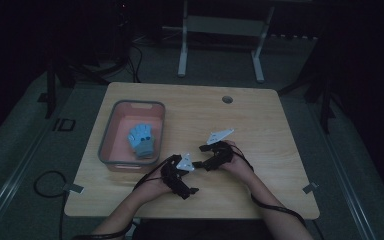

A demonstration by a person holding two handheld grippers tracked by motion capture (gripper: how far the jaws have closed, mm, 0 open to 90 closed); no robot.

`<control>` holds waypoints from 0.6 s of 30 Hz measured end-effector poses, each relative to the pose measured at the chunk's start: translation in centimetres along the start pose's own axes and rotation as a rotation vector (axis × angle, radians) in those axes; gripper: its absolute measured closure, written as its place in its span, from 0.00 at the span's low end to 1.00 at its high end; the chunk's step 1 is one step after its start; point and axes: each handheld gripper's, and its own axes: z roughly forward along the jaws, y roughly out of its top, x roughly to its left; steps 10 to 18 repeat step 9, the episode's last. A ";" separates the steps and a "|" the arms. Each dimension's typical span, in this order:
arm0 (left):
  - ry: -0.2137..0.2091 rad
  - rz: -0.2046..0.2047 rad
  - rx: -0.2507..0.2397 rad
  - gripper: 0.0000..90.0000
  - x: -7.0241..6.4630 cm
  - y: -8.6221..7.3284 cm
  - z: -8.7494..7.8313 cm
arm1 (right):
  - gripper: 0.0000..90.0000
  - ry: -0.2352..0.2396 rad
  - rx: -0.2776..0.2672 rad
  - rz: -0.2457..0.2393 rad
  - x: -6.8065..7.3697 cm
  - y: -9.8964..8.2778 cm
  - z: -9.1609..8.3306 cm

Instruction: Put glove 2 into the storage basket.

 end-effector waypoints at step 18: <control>-0.002 -0.005 -0.005 0.02 0.1 -0.2 -0.1 | 0.19 -0.003 0.016 -0.018 0.0 -0.1 0.2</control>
